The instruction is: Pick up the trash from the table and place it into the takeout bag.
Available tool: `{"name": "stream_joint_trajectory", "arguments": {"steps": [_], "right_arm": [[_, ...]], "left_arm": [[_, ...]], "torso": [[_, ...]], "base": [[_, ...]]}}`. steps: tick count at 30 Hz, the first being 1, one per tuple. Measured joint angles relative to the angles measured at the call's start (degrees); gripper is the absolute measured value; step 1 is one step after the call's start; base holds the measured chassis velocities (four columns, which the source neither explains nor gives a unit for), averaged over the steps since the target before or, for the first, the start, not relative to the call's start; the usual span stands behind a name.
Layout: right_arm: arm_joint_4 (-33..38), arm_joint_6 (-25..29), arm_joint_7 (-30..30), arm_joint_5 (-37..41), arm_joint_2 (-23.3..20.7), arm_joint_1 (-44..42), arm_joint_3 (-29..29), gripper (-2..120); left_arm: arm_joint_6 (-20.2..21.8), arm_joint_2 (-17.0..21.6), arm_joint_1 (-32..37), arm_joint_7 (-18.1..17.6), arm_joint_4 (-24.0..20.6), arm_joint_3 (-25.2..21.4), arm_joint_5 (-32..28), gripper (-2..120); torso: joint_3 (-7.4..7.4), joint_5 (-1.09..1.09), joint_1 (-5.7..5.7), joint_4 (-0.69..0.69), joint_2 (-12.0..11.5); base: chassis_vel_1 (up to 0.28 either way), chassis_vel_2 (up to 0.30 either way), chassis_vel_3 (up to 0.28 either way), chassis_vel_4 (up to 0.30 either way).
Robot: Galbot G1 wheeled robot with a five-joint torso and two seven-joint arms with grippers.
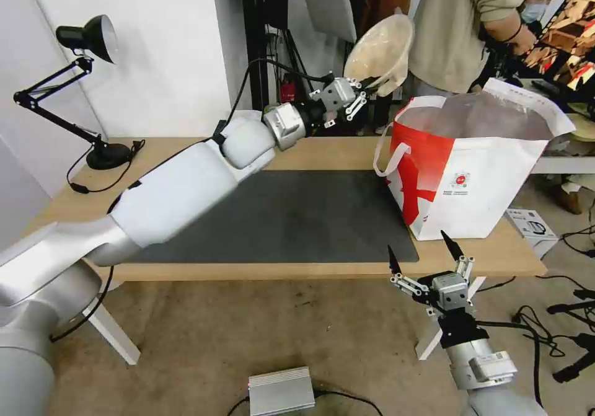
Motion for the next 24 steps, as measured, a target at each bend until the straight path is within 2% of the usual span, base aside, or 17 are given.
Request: {"name": "stream_joint_trajectory", "arguments": {"steps": [10, 18, 24], "right_arm": [[0.0, 0.0, 0.0, 0.0, 0.0, 0.0, 0.0, 100], [0.0, 0.0, 0.0, 0.0, 0.0, 0.0, 0.0, 100], [0.0, 0.0, 0.0, 0.0, 0.0, 0.0, 0.0, 100]], "left_arm": [[-2.3, -6.0, -0.2, 1.7, 5.8, -0.5, 4.9, 0], [-4.3, -9.6, -0.5, 4.8, 9.7, -1.7, 9.8, 0], [-5.2, -11.5, -0.6, 5.6, 11.6, -1.9, 11.9, 0]], "torso": [[0.00, 0.00, 0.00, 0.00, 0.0], [0.00, 0.00, 0.00, 0.00, 0.0], [-0.01, 0.00, 0.00, 0.00, 0.0]], "base": [[0.000, 0.000, 0.000, 0.000], [0.000, 0.000, 0.000, 0.000], [0.000, 0.000, 0.000, 0.000]]}}
